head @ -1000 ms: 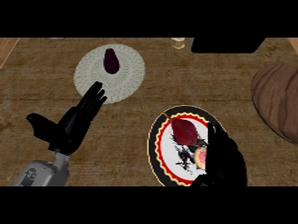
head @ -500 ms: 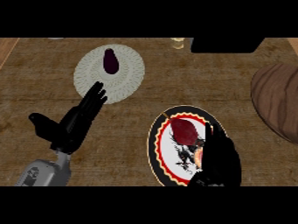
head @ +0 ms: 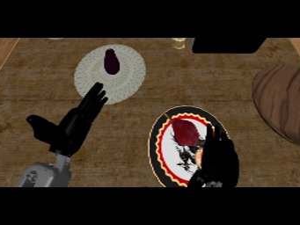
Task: Pick the cupcake from the plate and place it in the bowl
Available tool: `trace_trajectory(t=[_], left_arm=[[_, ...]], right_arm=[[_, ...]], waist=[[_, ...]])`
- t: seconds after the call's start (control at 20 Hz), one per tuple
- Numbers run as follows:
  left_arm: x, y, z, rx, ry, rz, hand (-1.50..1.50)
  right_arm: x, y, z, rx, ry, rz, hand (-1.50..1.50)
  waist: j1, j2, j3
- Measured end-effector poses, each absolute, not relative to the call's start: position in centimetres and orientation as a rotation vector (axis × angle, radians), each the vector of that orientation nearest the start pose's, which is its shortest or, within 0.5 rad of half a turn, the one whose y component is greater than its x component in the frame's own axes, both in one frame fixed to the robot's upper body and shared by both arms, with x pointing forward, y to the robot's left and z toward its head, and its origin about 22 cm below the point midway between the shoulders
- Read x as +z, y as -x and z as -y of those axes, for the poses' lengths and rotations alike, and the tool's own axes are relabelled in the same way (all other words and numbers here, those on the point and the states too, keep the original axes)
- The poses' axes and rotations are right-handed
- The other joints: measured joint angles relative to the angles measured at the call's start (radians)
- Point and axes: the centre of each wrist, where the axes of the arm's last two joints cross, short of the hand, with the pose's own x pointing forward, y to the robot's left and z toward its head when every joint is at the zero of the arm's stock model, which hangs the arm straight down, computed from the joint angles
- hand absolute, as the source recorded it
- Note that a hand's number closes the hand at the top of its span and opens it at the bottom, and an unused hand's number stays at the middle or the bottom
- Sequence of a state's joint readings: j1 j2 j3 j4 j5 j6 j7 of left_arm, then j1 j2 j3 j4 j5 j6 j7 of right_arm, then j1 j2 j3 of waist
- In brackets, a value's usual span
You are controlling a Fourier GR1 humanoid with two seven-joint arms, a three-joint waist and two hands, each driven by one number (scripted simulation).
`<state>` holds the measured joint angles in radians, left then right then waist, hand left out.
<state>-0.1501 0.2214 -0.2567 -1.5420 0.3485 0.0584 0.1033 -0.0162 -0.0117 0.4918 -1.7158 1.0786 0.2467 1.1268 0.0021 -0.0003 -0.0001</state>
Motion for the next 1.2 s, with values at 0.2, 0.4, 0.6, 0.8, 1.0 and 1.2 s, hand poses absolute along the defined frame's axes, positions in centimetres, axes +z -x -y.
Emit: trace_trajectory(t=[0.2, 0.4, 0.6, 0.8, 1.0, 1.2], left_arm=[[2.9, -26.5, -20.7, -0.129, 0.269, 1.488, 0.0], [2.6, -26.3, -20.5, -0.131, 0.273, 1.485, 0.0], [2.7, -26.3, -20.3, -0.129, 0.271, 1.477, 0.0], [2.9, -26.8, -20.3, -0.13, 0.27, 1.484, 0.0], [2.8, -26.7, -20.5, -0.129, 0.272, 1.48, 0.0], [2.3, -26.4, -21.2, -0.131, 0.274, 1.483, 0.0]], right_arm=[[2.8, -21.9, 11.9, 0.818, 0.95, 0.652, -1.5], [2.1, -22.1, 11.7, 0.82, 0.95, 0.674, 1.5], [1.3, -22.5, 12.1, 0.83, 0.968, 0.69, 1.5], [1.0, -22.4, 11.9, 0.839, 0.981, 0.707, 1.5], [0.8, -22.7, 11.2, 0.869, 1.008, 0.72, 1.5], [1.0, -23.0, 11.0, 0.88, 1.046, 0.733, 1.5]], waist=[[0.0, 0.0, 0.0], [-0.001, 0.0, 0.0], [-0.002, -0.001, 0.0], [-0.002, -0.002, -0.001], [-0.003, -0.004, -0.004], [-0.002, -0.002, -0.002]])
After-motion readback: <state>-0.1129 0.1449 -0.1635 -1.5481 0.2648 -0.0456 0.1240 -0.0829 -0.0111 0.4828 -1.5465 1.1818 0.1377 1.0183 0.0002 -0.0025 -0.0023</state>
